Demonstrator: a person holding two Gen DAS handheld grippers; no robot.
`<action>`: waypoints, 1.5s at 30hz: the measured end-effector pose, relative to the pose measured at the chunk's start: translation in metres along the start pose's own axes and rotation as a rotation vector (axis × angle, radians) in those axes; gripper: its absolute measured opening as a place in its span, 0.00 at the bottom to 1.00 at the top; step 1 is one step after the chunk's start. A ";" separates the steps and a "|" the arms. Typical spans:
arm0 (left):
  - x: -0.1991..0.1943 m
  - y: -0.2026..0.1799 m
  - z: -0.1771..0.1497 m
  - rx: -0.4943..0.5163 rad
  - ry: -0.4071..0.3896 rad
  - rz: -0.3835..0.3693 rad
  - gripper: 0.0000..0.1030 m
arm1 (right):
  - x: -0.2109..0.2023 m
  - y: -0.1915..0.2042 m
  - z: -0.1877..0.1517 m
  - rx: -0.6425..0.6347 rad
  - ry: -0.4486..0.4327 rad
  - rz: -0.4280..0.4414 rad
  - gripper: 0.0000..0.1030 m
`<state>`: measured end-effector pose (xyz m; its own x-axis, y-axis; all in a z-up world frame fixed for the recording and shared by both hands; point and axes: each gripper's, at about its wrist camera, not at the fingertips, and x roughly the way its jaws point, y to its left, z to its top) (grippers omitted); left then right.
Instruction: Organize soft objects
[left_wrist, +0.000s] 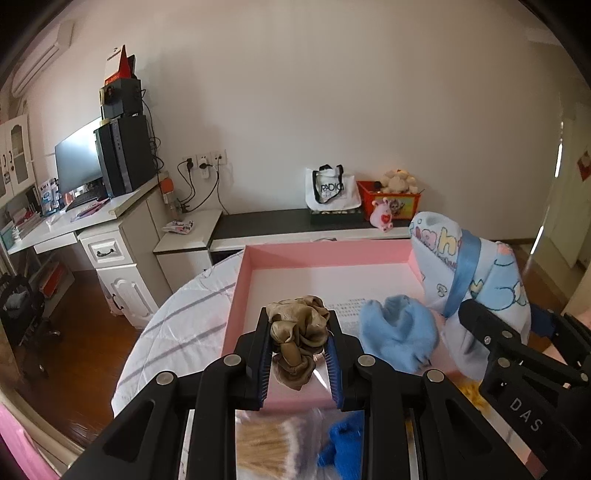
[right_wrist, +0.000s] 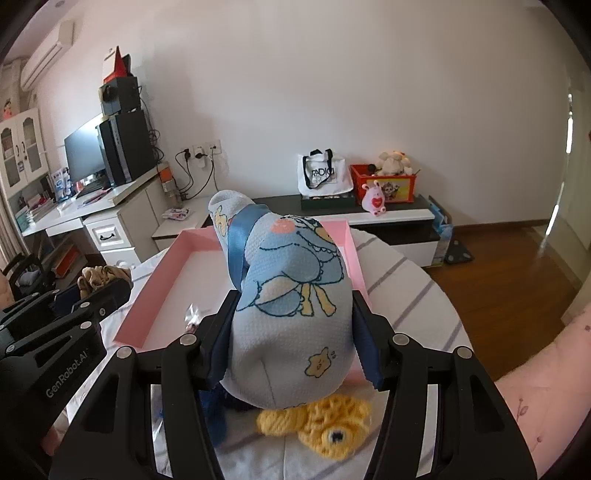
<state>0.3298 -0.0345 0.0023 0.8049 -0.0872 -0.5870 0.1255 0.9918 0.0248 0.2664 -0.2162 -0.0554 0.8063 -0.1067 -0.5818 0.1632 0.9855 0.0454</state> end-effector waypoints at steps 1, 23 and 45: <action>0.007 -0.001 0.006 0.003 0.003 0.002 0.22 | 0.005 0.000 0.004 0.001 0.003 -0.003 0.52; 0.190 0.021 0.091 0.051 0.162 -0.058 0.25 | 0.098 0.011 0.032 -0.063 0.109 -0.006 0.56; 0.175 0.034 0.048 -0.014 0.123 -0.003 1.00 | 0.093 -0.005 0.032 -0.055 0.085 -0.107 1.00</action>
<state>0.5024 -0.0209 -0.0603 0.7270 -0.0791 -0.6821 0.1190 0.9928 0.0117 0.3587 -0.2351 -0.0835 0.7346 -0.2026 -0.6475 0.2125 0.9751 -0.0639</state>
